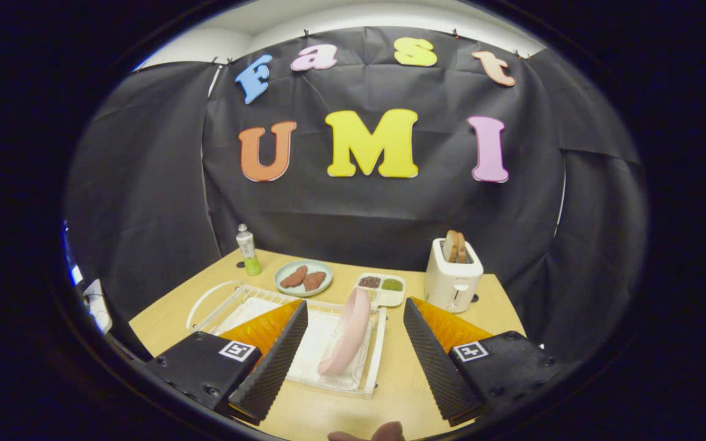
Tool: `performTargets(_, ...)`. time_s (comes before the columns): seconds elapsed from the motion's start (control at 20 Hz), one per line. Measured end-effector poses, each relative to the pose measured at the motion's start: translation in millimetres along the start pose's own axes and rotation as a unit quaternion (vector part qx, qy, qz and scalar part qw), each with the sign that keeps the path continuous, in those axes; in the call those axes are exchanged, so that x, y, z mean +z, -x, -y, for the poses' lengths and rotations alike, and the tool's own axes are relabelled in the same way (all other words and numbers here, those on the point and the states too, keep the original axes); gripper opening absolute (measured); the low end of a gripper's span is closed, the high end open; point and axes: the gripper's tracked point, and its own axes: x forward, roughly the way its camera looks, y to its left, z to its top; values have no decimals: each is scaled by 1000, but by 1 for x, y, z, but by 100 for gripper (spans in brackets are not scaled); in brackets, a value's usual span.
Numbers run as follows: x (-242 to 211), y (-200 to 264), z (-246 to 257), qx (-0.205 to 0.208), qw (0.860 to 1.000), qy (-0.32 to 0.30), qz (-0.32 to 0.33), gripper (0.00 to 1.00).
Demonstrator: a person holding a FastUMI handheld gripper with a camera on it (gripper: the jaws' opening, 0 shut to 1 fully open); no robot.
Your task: Take the plate from the dish rack, then take the spoon from the basket and place it into the plate.
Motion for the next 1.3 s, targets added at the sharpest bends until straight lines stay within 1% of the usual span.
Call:
performTargets(0.15, -3, -35, -2, 9, 998, -19, -65, 100)
performTargets(0.25, -15, -57, 5, 5, 993, -28, -115, 100)
performTargets(0.35, -20, -76, 12, -9, 989, -37, -145, 100)
performTargets(0.55, -34, -111, 11, -7, 980, -60, -190, 100)
performTargets(0.65, -44, -123, 11, -21, 974, -68, -213, 99)
performTargets(0.75, -48, -132, 4, -21, 970, -75, -229, 96)
performTargets(0.8, -51, -135, 3, -30, 967, -78, -240, 95)
performTargets(0.85, -56, -134, 2, -42, 963, -80, -255, 93)
performTargets(0.95, -58, -134, -8, -40, 958, -83, -273, 86)
performTargets(1.1, -58, -137, -17, -50, 956, -81, -279, 80)
performTargets(1.25, -53, -133, -21, -69, 954, -81, -279, 56)
performTargets(1.3, -53, -132, -22, -77, 954, -82, -278, 53)
